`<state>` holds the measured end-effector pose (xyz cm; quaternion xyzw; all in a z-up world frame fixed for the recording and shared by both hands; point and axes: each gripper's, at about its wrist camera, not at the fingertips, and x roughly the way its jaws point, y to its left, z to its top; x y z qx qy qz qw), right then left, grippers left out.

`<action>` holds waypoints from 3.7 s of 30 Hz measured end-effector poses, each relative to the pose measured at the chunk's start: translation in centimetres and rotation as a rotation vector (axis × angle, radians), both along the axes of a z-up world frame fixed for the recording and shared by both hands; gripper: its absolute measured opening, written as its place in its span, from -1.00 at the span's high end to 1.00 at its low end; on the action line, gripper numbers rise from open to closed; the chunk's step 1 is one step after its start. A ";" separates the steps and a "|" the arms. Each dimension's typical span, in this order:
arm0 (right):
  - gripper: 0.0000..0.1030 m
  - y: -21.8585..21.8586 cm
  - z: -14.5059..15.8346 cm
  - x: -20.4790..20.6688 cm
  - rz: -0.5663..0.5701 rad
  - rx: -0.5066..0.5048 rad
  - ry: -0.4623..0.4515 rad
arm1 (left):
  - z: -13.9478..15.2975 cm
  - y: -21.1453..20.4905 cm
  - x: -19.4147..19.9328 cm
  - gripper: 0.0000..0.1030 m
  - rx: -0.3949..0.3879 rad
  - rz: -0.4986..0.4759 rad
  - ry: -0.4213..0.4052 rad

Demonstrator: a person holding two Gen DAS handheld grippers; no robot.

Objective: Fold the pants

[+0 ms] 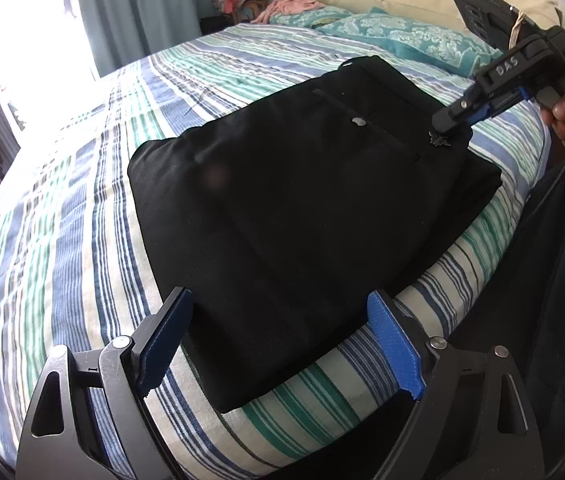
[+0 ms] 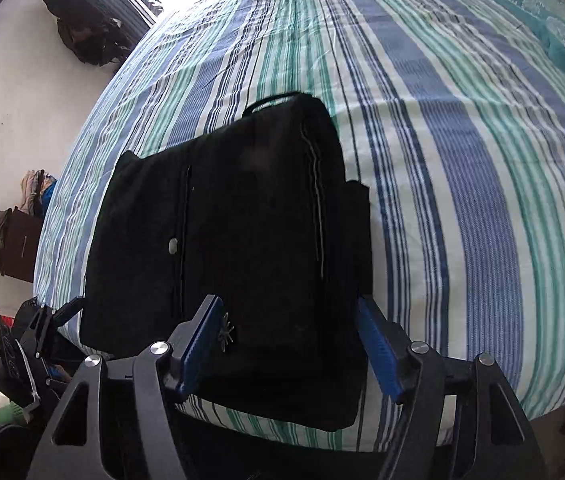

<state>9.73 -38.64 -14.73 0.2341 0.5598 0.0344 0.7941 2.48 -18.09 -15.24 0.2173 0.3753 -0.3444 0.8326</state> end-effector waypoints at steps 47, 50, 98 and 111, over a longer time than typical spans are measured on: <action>0.22 1.5 -0.2 -3.9 0.007 0.157 0.030 | 1.2 4.0 3.3 -0.72 -0.113 0.159 0.182; 0.02 -0.7 2.0 -6.0 -0.051 0.193 -0.031 | 2.0 5.4 4.9 -0.77 -0.152 0.211 0.191; -1.00 6.3 5.0 6.5 -0.074 -0.307 -0.263 | 4.3 13.2 13.9 -0.94 -0.014 0.578 -0.067; -1.00 14.6 4.9 -2.3 -0.136 -0.433 -0.272 | 7.3 11.8 6.7 -0.96 -0.041 0.701 -0.061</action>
